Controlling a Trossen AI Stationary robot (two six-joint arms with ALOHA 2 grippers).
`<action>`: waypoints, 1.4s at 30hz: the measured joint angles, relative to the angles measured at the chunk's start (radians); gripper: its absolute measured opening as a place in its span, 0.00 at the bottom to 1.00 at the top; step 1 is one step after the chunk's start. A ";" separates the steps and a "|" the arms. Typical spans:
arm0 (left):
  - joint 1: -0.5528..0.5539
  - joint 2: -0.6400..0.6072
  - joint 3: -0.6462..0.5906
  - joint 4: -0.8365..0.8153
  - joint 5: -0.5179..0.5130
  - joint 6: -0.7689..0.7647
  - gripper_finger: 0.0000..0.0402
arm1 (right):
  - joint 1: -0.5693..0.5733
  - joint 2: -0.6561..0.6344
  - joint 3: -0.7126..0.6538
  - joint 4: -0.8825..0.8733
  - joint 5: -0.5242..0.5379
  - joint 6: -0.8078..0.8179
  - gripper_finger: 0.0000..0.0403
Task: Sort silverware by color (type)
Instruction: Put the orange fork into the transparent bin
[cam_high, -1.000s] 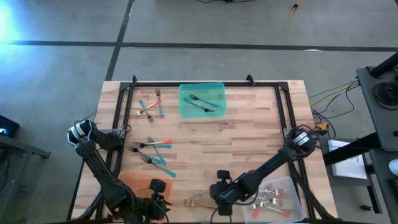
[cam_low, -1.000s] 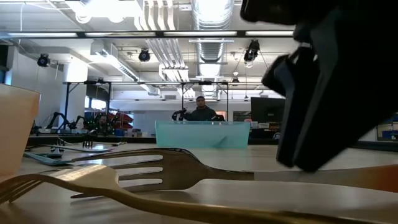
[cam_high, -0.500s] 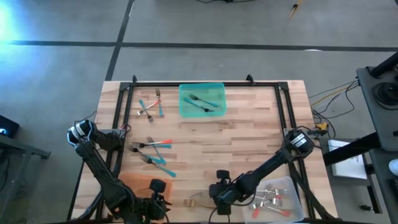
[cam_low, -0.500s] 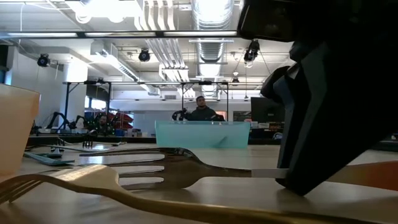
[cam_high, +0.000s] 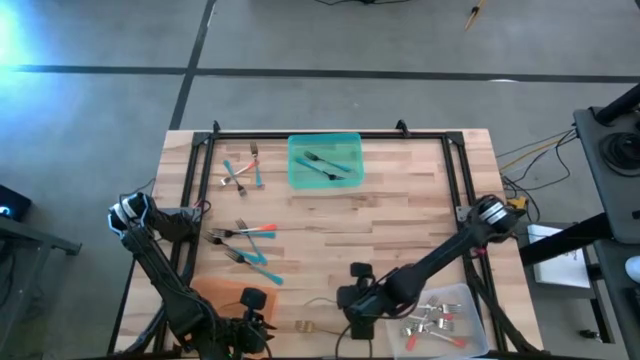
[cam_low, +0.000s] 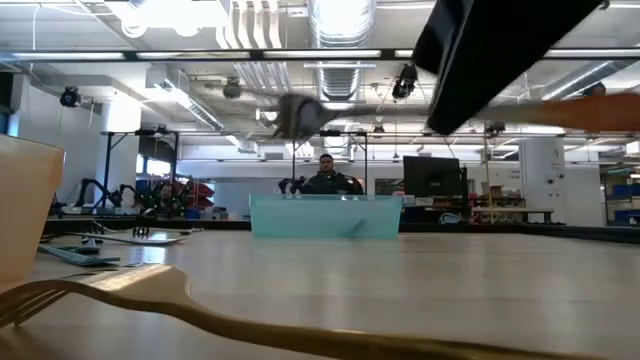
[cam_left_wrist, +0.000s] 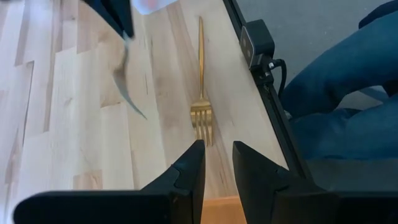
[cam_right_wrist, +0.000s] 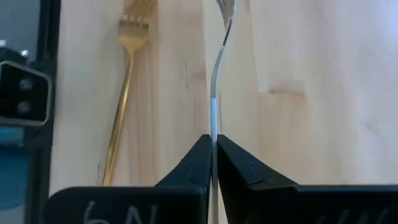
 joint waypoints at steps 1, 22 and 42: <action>0.000 0.000 0.000 0.000 0.000 -0.003 0.16 | 0.005 -0.021 0.001 -0.026 -0.004 0.001 0.02; 0.000 0.000 0.000 -0.004 0.000 -0.028 0.16 | 0.467 -0.201 -0.123 -0.374 0.096 0.413 0.02; 0.002 0.000 0.000 -0.003 -0.004 -0.026 0.16 | 0.655 -0.292 -0.293 -0.385 0.252 0.849 0.04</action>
